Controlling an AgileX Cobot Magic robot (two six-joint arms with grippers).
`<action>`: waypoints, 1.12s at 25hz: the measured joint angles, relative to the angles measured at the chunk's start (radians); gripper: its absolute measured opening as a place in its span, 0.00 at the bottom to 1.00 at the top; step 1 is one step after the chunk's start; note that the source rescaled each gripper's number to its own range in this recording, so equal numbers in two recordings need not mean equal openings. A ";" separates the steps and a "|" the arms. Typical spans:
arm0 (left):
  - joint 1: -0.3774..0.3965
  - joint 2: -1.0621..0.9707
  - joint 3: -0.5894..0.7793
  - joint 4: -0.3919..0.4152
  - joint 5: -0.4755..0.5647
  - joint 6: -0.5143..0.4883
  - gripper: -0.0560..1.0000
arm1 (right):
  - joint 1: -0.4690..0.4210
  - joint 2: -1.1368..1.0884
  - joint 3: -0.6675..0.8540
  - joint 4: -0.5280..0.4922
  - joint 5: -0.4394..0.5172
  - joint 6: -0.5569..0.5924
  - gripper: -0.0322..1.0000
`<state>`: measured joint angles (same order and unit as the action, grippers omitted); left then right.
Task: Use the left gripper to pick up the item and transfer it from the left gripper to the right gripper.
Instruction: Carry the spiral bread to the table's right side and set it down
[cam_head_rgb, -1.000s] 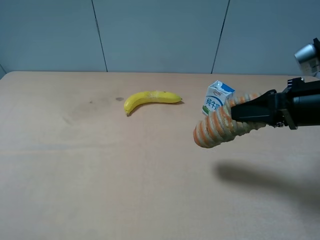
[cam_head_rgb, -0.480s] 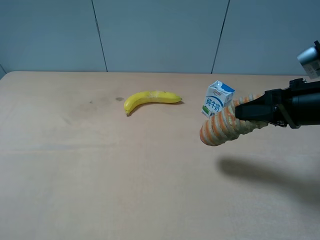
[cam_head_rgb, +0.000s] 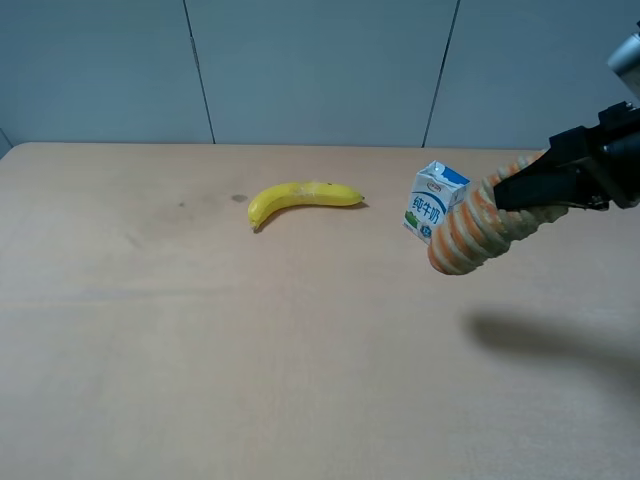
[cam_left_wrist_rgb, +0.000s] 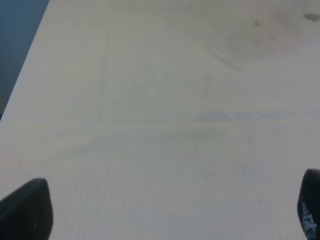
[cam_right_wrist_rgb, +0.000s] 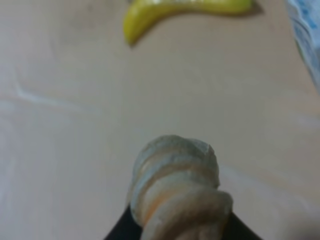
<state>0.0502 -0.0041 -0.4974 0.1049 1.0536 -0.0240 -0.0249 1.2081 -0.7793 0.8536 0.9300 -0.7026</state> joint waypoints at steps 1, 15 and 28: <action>0.000 0.000 0.000 -0.001 0.000 0.000 0.98 | 0.000 0.022 -0.035 -0.059 0.039 0.035 0.03; 0.000 0.000 0.000 -0.001 0.000 -0.001 0.98 | 0.000 0.404 -0.250 -0.215 0.216 0.042 0.03; 0.000 0.000 0.000 -0.001 0.000 -0.001 0.98 | 0.000 0.653 -0.311 -0.231 0.212 0.040 0.03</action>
<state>0.0502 -0.0041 -0.4974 0.1039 1.0536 -0.0249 -0.0249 1.8611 -1.0902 0.6227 1.1418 -0.6627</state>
